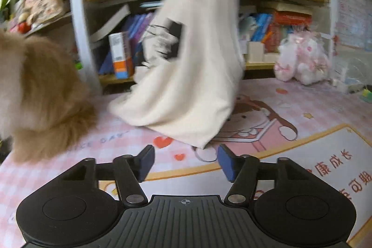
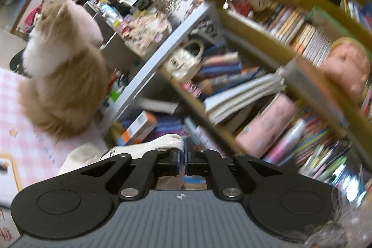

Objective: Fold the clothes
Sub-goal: 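Lift the T-shirt with both grippers and shake it out in the air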

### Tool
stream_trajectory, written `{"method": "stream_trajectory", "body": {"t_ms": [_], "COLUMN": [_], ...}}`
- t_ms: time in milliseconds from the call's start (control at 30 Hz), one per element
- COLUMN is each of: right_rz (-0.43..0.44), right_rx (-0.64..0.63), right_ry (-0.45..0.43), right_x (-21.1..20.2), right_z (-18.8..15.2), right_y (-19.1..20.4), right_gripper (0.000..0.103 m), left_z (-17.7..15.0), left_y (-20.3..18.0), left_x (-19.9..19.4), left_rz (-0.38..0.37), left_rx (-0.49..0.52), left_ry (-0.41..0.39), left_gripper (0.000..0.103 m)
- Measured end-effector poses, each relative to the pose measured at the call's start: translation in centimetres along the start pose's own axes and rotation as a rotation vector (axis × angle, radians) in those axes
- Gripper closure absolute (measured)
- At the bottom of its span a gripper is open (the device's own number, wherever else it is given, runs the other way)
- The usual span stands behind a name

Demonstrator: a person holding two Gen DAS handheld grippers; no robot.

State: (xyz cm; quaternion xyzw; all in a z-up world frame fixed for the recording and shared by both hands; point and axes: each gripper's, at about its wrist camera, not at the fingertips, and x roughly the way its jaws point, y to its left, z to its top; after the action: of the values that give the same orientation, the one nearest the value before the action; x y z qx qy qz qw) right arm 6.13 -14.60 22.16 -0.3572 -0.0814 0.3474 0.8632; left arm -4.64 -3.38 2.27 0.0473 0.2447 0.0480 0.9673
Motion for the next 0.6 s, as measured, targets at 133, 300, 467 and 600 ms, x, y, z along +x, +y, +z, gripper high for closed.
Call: {"method": "stream_trajectory", "body": {"t_ms": [133, 300, 467, 600], "right_rz": [-0.027, -0.057, -0.120, -0.190], "right_rx": [-0.025, -0.056, -0.060, 0.028], "right_ry": [0.018, 0.096, 0.223, 0.279], "right_x": [-1.1, -1.3, -2.4, -6.0], "right_z": [3.3, 5.0, 2.7, 0.5], "right_y": [0.0, -0.1, -1.4, -3.1], "right_gripper": [0.100, 0.100, 0.100, 0.100], "left_z": [0.5, 1.5, 2.6, 6.4], "left_y": [-1.4, -1.7, 4.6, 8.1], "left_x": [1.3, 3.3, 0.3, -6.2], "left_rz": [0.020, 0.070, 0.030, -0.040], "left_rx": [0.043, 0.039, -0.099, -0.121], "left_ry": [-0.051, -0.057, -0.113, -0.311], "left_gripper": [0.030, 0.068, 0.098, 0.098]}}
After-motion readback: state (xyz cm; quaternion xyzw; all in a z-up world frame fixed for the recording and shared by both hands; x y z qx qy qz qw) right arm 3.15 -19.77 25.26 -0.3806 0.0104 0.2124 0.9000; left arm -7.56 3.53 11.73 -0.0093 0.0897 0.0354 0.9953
